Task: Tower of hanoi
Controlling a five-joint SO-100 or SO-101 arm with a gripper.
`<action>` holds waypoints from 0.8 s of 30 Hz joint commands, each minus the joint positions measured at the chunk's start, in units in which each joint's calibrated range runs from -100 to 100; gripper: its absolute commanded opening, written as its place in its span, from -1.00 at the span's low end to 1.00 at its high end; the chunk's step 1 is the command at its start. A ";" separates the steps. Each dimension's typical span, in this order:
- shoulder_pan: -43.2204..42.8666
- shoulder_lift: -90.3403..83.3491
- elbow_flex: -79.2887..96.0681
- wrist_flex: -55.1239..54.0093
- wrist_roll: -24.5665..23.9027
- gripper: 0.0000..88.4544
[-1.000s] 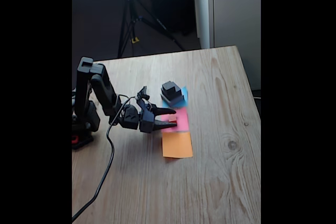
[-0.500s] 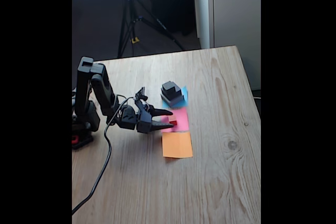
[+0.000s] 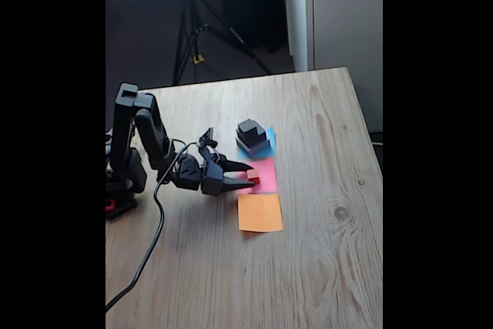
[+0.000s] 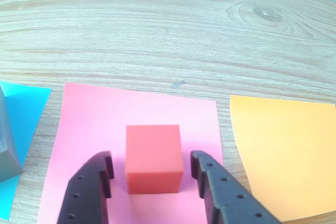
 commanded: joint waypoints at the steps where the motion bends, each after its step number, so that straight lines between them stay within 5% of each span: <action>1: -0.91 0.34 -1.84 -0.97 0.69 -0.70; 24: -1.50 0.87 -1.75 -1.05 0.69 -0.95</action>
